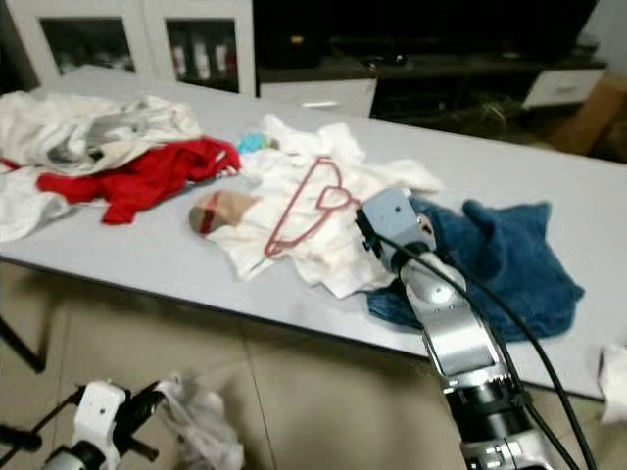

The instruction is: Hang hanger

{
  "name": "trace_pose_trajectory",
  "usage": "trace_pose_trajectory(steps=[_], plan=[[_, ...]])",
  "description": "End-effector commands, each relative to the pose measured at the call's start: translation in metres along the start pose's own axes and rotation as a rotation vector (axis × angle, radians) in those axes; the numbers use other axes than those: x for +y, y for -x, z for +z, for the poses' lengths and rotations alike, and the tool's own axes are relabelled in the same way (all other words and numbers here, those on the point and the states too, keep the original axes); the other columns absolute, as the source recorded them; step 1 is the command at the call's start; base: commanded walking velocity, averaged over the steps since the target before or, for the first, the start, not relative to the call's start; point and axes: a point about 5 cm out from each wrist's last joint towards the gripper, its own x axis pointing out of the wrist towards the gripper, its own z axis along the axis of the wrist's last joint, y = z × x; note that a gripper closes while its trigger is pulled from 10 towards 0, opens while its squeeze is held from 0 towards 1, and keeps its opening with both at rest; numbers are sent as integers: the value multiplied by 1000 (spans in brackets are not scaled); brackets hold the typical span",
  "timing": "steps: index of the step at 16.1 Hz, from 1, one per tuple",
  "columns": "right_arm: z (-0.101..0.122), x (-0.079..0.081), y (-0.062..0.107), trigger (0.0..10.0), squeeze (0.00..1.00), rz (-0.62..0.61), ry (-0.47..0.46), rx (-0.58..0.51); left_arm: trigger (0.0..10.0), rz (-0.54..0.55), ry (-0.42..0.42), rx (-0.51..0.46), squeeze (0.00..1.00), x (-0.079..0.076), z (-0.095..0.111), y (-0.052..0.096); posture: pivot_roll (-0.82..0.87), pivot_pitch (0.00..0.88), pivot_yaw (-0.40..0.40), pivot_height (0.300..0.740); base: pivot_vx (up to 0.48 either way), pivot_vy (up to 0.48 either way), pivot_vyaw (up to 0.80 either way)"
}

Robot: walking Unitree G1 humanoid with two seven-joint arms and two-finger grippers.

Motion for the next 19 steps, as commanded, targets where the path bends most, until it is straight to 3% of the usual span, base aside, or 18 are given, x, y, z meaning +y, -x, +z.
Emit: trace_pose_trajectory(steps=[1,5,6,7,8,13,17,19], plan=[[3,-3,-2,10000,0,-6,-23,-9,0,-10,-25,-44,0,0,12,-9,54,0,-70,740,0,0,0],[-3,-4,2,10000,0,-28,-112,6,0,-9,-26,-58,0,1,18,-14,32,0,-60,740,0,0,0],[-5,-5,4,10000,0,-29,-118,8,2824,-8,-29,-55,0,1,18,-15,30,0,-60,740,0,0,0],[-8,-4,7,10000,0,-27,-130,6,8627,-7,-32,-52,0,2,19,-16,28,0,-60,740,0,0,0],[-9,-3,10,10000,0,-26,-139,3,10000,-7,-34,-52,0,2,19,-17,26,0,-59,740,0,0,0],[-10,11,26,10000,0,37,-200,-47,10000,18,-43,-60,0,2,19,-8,39,0,-59,740,0,0,0],[-9,23,39,10000,0,190,-229,-82,10000,3,-102,-202,0,-3,50,-4,53,0,-67,740,0,0,0],[-5,30,45,10000,0,305,-237,-107,10000,-103,-205,-280,0,-11,77,-7,62,0,-74,740,0,0,0]])
